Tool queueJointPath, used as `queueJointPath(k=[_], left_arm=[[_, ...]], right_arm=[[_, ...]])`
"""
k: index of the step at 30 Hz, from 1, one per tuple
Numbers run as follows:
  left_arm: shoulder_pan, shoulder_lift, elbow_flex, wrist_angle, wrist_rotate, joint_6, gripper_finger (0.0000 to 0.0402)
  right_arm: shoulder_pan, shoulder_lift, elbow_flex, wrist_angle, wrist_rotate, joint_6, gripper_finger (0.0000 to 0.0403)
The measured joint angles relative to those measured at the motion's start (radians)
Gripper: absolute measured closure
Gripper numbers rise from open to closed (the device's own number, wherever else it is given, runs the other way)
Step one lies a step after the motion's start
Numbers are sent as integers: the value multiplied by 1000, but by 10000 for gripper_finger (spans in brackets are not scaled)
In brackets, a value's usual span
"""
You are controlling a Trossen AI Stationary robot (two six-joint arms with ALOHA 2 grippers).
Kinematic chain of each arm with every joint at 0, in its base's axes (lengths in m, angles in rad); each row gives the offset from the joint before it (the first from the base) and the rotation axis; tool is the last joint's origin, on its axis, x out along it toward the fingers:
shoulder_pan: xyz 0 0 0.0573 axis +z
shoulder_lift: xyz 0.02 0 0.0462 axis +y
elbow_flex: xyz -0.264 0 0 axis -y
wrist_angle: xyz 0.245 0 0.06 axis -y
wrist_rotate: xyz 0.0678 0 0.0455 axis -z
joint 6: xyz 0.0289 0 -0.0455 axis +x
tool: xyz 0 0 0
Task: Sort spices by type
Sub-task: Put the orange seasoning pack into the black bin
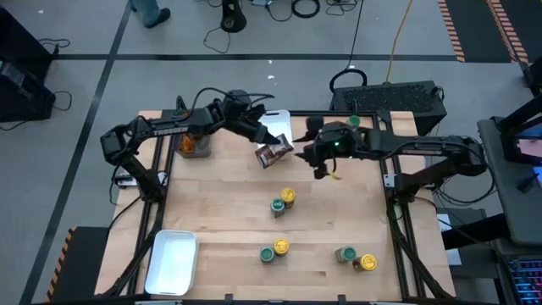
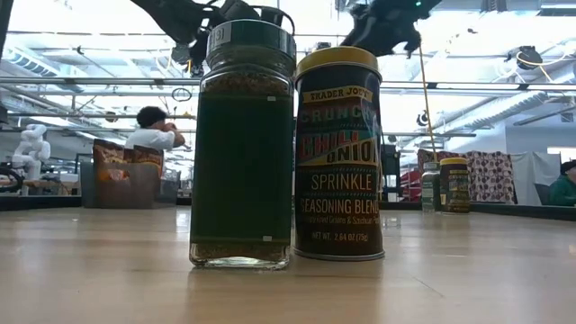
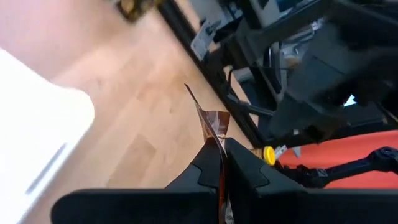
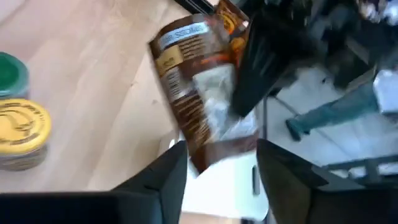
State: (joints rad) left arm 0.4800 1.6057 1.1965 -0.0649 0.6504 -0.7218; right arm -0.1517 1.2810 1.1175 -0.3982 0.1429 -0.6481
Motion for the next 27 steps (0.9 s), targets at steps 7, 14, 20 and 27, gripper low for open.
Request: queueJointPath(k=[7, 14, 20, 27], left_arm=[[8, -131, 0, 58, -43, 265, 389], [-15, -317, 0, -71, -394, 456, 389], [-69, -388, -26, -37, -437, 538, 389], [-117, -402, -41, 29, -513, 560, 389]], right_arm=[[-184, -73, 1, -109, -321, 297, 196], [-262, -64, 1, 57, -550, 461, 195], [-261, 10, 2, 530, -740, 691, 195], [-273, 137, 0, 788, -777, 904, 195]])
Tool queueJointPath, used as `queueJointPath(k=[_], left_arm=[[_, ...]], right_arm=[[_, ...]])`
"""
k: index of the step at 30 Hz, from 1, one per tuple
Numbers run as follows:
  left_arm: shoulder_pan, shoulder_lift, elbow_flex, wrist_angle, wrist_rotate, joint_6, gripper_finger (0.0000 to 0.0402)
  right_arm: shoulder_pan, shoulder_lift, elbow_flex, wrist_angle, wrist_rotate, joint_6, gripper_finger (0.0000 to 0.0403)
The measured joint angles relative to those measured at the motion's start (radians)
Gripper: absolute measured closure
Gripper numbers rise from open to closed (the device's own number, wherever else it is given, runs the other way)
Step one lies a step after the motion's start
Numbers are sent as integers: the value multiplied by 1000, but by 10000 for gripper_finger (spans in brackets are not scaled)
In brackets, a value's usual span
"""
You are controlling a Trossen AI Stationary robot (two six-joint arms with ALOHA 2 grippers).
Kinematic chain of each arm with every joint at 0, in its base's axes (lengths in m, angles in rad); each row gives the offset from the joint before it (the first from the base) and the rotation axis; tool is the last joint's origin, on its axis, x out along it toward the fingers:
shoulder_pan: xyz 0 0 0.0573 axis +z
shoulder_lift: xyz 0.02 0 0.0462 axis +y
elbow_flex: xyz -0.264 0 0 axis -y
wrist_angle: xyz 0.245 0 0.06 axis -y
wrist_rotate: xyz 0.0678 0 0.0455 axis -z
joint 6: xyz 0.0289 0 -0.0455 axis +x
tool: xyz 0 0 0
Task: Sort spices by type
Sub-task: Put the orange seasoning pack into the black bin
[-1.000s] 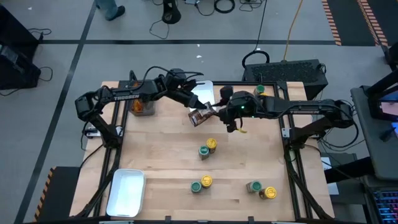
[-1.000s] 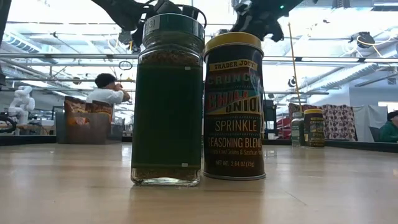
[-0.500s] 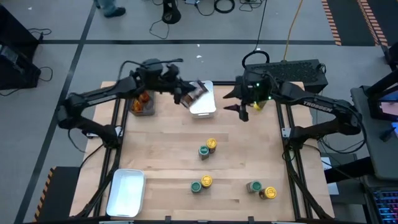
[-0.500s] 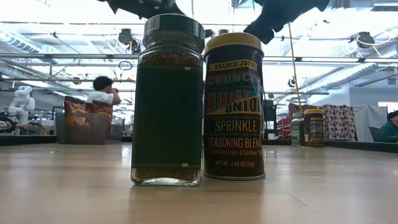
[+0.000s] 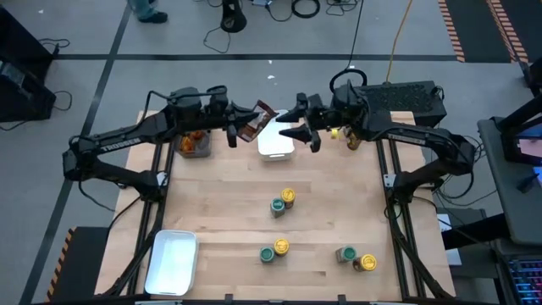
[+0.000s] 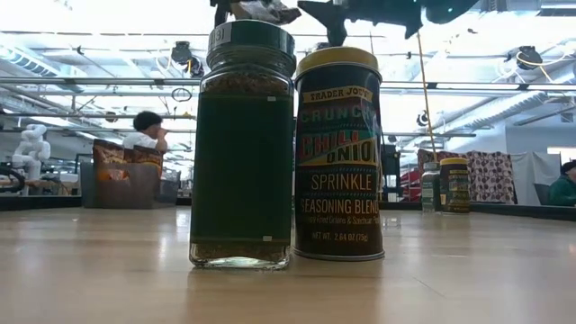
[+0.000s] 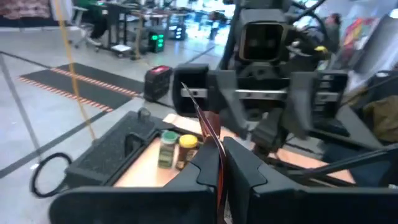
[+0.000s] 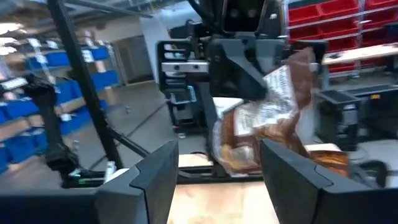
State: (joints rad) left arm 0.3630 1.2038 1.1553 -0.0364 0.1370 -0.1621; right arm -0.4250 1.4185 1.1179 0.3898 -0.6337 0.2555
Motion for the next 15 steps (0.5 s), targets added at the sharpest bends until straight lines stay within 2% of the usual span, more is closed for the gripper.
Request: queueJointPath(k=[6, 11, 15], left_arm=[[-13, -29, 0, 25, -34, 16, 389], [-18, -29, 0, 83, -36, 20, 389], [-18, -14, 0, 153, -33, 13, 389]], right_arm=[[2, 31, 0, 37, 22, 59, 195], [13, 41, 0, 60, 124, 106, 195], [37, 41, 0, 133, 162, 102, 195]])
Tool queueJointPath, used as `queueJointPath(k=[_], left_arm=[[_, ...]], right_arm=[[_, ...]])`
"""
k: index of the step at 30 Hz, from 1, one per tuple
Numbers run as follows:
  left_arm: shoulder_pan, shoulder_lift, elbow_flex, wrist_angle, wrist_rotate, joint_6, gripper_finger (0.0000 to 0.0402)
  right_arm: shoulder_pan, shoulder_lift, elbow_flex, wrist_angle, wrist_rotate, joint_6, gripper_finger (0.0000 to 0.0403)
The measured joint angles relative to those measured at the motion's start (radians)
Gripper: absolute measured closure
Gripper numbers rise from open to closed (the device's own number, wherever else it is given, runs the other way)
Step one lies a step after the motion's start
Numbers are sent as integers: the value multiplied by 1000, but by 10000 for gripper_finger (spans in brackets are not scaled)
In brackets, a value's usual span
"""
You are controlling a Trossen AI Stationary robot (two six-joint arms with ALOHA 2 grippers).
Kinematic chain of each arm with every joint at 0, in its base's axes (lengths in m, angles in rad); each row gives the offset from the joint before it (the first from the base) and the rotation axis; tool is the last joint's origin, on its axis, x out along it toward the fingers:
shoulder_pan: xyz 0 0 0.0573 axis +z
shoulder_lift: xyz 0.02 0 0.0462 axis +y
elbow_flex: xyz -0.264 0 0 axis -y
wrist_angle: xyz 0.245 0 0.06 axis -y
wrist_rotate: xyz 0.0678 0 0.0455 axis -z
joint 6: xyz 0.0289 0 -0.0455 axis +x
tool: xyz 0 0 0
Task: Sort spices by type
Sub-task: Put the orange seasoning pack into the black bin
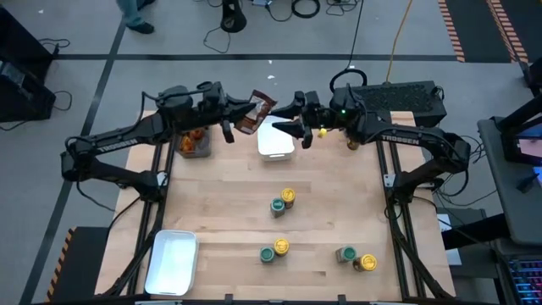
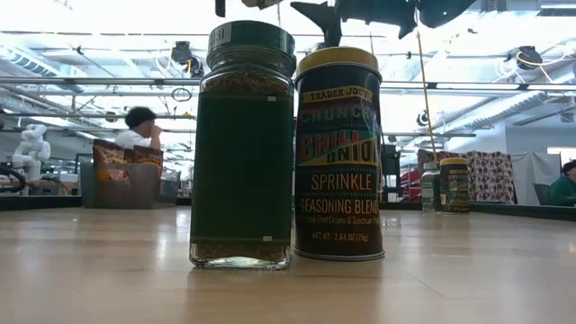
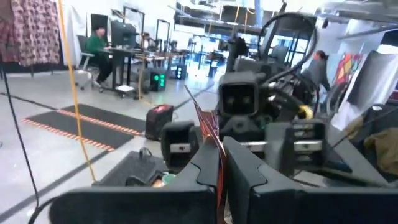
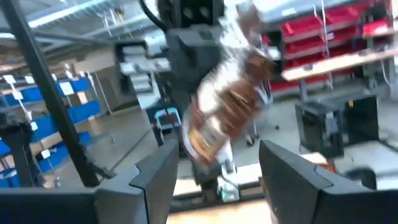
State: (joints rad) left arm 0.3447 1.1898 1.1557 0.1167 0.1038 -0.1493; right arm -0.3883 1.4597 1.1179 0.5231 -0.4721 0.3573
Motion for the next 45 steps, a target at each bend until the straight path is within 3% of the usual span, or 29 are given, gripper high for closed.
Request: queueJointPath(k=[16, 21, 27, 33, 37, 45], left_arm=[[-7, 35, 0, 230, 94, -55, 390], [-7, 35, 0, 235, 93, -55, 390], [-20, 49, 0, 256, 86, -55, 390], [-34, 81, 1, 267, 85, -63, 390], [-35, 99, 0, 272, 83, -80, 390], [-29, 92, 0, 267, 77, -73, 390]], right_arm=[[22, 0, 0, 54, 10, 22, 195], [48, 0, 0, 132, 9, 24, 195], [70, 0, 0, 138, 136, 2, 195], [70, 0, 0, 155, 136, 1, 202], [70, -1, 0, 154, 132, 6, 236], [79, -1, 0, 132, 127, -1, 366]])
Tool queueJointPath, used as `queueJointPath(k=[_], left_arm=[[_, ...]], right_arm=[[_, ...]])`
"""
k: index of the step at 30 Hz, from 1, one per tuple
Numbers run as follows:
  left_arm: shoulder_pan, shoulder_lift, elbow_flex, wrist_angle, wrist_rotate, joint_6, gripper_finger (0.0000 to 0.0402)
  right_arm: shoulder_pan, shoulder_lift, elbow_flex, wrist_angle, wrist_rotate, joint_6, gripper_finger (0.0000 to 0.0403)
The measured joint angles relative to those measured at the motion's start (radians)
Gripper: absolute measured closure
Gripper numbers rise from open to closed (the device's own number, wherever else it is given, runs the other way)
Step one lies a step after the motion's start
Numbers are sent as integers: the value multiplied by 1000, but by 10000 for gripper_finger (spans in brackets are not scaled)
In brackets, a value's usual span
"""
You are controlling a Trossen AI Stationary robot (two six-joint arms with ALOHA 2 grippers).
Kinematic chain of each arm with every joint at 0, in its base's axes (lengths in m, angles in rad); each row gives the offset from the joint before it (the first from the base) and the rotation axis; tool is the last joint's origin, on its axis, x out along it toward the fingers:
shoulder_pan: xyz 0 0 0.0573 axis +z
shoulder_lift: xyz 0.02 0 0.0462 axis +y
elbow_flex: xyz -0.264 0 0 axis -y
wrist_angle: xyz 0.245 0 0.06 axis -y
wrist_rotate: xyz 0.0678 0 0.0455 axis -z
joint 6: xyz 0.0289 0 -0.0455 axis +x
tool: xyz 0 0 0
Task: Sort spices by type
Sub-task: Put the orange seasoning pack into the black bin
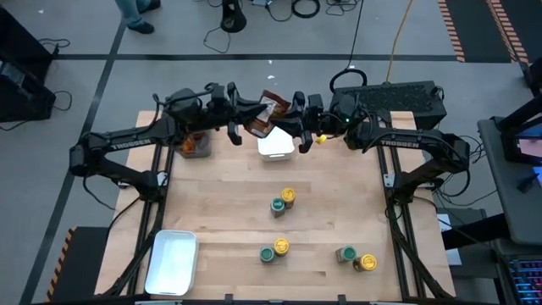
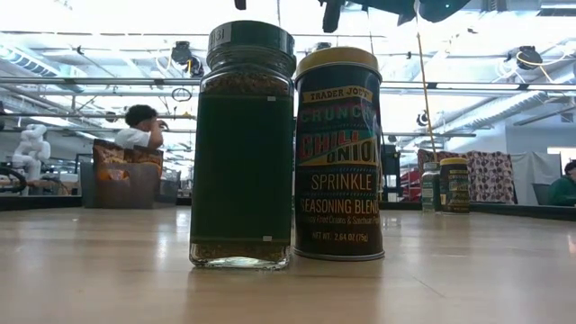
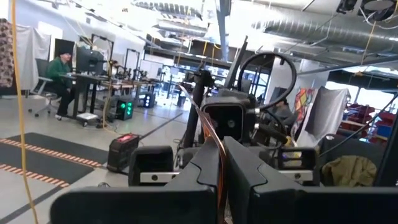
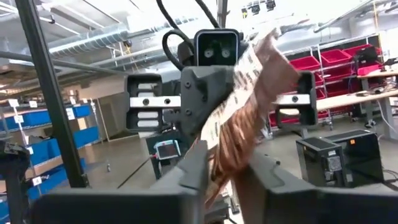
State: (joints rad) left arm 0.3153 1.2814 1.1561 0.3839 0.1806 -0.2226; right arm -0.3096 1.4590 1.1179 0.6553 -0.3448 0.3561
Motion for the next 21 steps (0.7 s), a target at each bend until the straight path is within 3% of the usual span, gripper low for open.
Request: queueJointPath(k=[4, 12, 17, 21], left_arm=[[0, -1, 0, -19, -2, -5, 379], [2, -8, 1, -161, 3, -6, 266], [20, -69, 9, -270, 30, -6, 209], [55, -134, 54, -433, 29, -3, 187]], right_arm=[[-1, 0, 0, 0, -1, -30, 395], [-18, -5, -1, -54, -11, -66, 400], [-27, -30, 2, -175, 4, -151, 401], [-28, -52, 1, -339, 10, -264, 402]])
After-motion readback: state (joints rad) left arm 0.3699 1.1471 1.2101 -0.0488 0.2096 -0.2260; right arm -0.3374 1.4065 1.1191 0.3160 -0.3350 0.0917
